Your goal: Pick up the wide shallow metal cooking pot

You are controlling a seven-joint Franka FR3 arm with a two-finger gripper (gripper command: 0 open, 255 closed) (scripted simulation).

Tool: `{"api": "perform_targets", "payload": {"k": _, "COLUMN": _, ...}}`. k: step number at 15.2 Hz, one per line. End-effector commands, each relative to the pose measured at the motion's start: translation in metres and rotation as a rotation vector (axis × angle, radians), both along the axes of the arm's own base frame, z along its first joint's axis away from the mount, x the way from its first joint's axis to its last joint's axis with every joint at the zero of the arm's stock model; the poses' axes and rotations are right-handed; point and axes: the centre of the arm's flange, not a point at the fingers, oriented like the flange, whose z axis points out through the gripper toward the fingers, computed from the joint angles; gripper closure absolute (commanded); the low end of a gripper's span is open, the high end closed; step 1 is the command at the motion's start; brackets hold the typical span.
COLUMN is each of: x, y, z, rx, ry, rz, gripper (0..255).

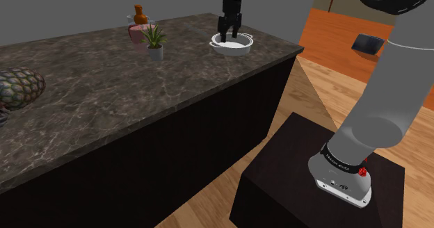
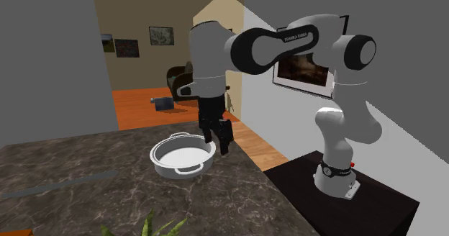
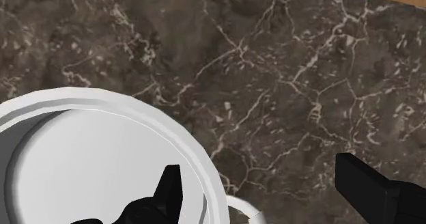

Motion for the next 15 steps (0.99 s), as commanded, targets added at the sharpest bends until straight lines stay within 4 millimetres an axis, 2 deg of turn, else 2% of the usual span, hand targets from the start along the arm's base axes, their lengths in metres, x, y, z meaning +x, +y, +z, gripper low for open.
{"api": "perform_targets", "payload": {"k": 1, "x": 0.025, "y": -0.002, "z": -0.009, "rx": 0.002, "ry": 0.000, "rz": 0.010, "gripper": 0}}
{"api": "perform_targets", "payload": {"k": 3, "x": 0.051, "y": -0.005, "z": -0.017, "rx": 0.004, "ry": 0.001, "rz": 0.020, "gripper": 0}}
{"api": "perform_targets", "payload": {"k": 4, "x": 0.054, "y": -0.005, "z": -0.018, "rx": 0.004, "ry": 0.001, "rz": 0.021, "gripper": 0}}
{"api": "perform_targets", "payload": {"k": 11, "x": 0.054, "y": -0.005, "z": -0.058, "rx": 0.004, "ry": 0.001, "rz": 0.021, "gripper": 0}}
{"api": "perform_targets", "payload": {"k": 13, "x": 0.054, "y": -0.005, "z": -0.058, "rx": 0.004, "ry": 0.001, "rz": 0.021, "gripper": 0}}
{"api": "perform_targets", "payload": {"k": 14, "x": 0.054, "y": -0.006, "z": -0.058, "rx": 0.004, "ry": 0.001, "rz": 0.021, "gripper": 255}}
{"api": "perform_targets", "payload": {"k": 15, "x": 0.054, "y": -0.005, "z": -0.058, "rx": 0.004, "ry": 0.001, "rz": 0.021, "gripper": 255}}
